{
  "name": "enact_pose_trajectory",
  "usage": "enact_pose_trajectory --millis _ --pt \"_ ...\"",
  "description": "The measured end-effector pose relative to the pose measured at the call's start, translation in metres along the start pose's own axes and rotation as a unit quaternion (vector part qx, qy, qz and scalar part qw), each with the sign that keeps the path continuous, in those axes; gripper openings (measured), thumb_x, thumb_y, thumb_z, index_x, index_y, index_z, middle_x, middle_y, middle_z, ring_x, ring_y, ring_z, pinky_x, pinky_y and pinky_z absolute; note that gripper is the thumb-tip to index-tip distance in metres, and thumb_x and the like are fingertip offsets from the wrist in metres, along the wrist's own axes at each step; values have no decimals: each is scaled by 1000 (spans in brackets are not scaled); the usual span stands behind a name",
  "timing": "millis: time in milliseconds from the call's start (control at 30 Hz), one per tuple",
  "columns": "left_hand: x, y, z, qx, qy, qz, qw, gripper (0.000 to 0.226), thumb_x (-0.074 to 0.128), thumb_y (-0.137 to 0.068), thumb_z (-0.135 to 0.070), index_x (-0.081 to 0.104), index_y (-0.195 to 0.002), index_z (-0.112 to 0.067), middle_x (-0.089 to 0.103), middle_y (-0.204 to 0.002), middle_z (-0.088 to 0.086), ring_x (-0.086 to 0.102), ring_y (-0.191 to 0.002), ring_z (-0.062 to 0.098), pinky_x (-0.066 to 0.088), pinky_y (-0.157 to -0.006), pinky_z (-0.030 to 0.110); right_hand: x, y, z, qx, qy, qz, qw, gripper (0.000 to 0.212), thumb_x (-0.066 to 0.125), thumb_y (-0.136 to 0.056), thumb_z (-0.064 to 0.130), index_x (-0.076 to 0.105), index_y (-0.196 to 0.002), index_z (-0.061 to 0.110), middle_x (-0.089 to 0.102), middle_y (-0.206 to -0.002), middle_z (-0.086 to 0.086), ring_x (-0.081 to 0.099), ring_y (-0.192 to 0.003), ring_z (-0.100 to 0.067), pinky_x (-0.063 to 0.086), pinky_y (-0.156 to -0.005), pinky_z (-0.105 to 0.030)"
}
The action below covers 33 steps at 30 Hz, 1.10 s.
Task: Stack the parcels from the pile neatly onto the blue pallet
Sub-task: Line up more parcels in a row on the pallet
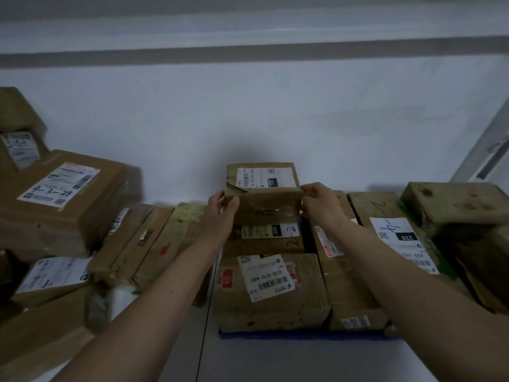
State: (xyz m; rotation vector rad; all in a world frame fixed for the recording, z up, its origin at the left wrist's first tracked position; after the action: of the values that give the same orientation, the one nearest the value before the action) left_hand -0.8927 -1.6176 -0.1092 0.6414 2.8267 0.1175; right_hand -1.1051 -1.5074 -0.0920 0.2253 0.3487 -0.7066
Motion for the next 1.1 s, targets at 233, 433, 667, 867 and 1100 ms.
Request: enact_pose_trajectory --millis 233,433,667,867,1100 --pt "16 -9 30 -133 34 33 990 87 25 -77 -86 45 -139 -29 52 -137 9 50 -123 31 38 -104 53 27 7 -16 121 -53 82 988 55 33 -92 62 61 -101 15 69 -96 -9 66 -88 -24 52 -82 -37" --pt "17 -15 39 -158 36 47 986 81 26 -79 -83 52 -132 -26 57 -129 11 56 -114 31 42 -101 51 37 4 -18 131 -93 81 984 41 32 -94 58 53 -89 24 66 -84 -5 65 -71 -16 46 -52 -24" --pt "19 -22 36 -148 28 60 987 73 22 -88 -75 52 -131 -25 57 -127 12 56 -102 26 43 -89 40 42 -1 -20 139 -90 68 984 44 30 -95 53 53 -102 17 67 -94 -13 65 -81 -23 53 -67 -33" --pt "19 -21 31 -141 10 70 987 64 21 -90 -72 54 -122 -27 56 -114 7 53 -94 22 38 -87 38 44 2 -20 149 -98 68 982 41 32 -96 48 52 -106 13 65 -96 -14 64 -81 -25 53 -76 -37" --pt "-19 -13 -12 18 -190 -4 982 65 22 -95 -60 47 -133 -13 52 -133 12 49 -120 28 39 -102 44 27 8 62 -68 146 -9 987 51 48 -96 31 33 -137 4 47 -128 -10 48 -117 -28 45 -94 -37"
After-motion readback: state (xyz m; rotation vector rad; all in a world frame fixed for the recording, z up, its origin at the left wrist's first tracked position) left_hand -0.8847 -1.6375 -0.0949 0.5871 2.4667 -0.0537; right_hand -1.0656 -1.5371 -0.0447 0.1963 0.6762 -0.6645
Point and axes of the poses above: each hand's wrist, its own y-axis away from the middle knuckle, its own x-axis out of the palm, z = x × y, the point moved 10 cm from there along -y, towards the middle knuckle
